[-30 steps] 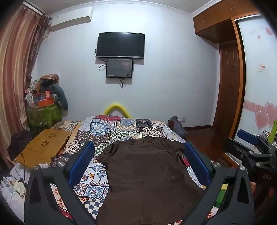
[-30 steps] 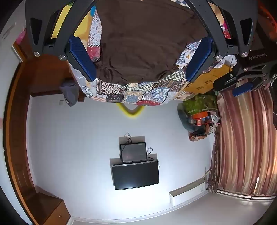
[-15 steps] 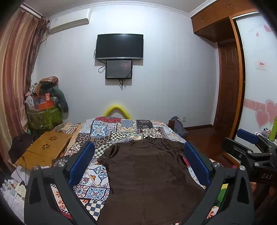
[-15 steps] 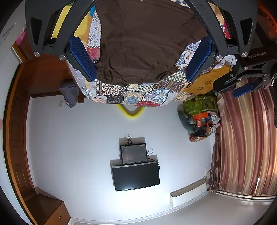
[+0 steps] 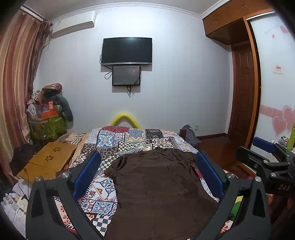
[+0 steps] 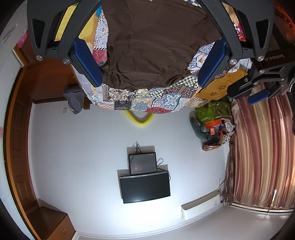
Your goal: Fold small clothes
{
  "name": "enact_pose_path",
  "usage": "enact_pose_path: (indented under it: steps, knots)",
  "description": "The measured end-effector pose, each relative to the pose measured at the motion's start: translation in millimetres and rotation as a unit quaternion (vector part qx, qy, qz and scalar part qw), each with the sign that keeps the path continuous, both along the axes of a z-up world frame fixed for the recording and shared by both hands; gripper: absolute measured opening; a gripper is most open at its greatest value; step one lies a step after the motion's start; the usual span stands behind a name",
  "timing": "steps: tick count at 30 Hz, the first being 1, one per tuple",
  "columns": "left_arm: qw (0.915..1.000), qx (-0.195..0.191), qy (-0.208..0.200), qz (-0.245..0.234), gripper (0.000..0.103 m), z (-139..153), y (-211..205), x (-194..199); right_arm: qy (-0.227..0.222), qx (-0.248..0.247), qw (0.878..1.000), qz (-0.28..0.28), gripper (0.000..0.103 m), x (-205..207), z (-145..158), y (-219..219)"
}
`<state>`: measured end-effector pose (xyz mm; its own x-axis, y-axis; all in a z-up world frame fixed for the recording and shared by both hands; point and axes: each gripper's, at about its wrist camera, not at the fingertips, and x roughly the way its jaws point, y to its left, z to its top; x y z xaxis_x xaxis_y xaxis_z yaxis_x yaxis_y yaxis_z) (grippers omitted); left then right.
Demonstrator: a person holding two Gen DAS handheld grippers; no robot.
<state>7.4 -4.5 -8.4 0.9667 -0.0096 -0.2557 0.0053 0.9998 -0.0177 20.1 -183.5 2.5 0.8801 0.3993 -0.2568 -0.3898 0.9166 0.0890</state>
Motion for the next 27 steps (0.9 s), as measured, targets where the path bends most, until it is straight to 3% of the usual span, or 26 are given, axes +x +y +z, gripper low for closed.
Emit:
enact_pose_path:
  steps: [27]
  knots:
    - [1.0000, -0.002, 0.002, -0.002, 0.103, 2.3, -0.7, 2.9, -0.002, 0.002, 1.000, -0.003, 0.102, 2.4, 2.9, -3.4]
